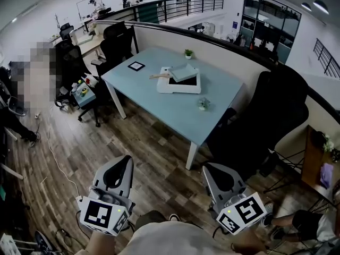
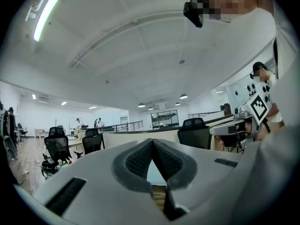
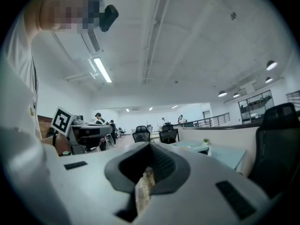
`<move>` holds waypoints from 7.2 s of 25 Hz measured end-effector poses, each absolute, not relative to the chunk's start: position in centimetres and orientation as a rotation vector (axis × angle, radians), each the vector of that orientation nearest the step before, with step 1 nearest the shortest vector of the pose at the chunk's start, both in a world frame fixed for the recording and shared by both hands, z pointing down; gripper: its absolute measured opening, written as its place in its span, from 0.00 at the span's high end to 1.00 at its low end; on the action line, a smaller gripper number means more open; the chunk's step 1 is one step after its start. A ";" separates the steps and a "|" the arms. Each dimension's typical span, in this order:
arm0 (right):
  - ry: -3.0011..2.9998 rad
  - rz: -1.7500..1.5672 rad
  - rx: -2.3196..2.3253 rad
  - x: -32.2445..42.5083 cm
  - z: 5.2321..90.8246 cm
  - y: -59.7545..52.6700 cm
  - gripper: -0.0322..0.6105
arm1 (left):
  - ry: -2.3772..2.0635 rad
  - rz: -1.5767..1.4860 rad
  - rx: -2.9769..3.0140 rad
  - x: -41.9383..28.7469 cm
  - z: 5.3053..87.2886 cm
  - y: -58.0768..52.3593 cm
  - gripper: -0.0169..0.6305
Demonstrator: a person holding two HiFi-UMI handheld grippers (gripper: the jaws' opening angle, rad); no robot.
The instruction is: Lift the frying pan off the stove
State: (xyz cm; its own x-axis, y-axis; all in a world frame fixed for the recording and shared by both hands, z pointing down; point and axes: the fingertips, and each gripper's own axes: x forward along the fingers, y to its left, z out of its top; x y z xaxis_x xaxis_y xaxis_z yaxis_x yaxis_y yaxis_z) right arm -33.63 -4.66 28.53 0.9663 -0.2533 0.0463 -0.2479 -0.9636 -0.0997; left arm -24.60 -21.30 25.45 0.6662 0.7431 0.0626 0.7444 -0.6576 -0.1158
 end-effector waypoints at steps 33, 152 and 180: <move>0.334 -0.233 -3.029 -18.1 31.8 -4.3 0.95 | -1.177 -0.071 -2.710 -8.6 28.8 -22.4 0.38; -0.178 -0.579 -2.964 24.6 42.1 16.7 0.95 | -1.410 -0.859 -1.772 38.5 51.3 4.2 0.77; -0.491 -0.075 -3.107 19.6 25.2 19.2 0.95 | -1.456 -0.433 -2.122 40.3 33.5 2.5 0.76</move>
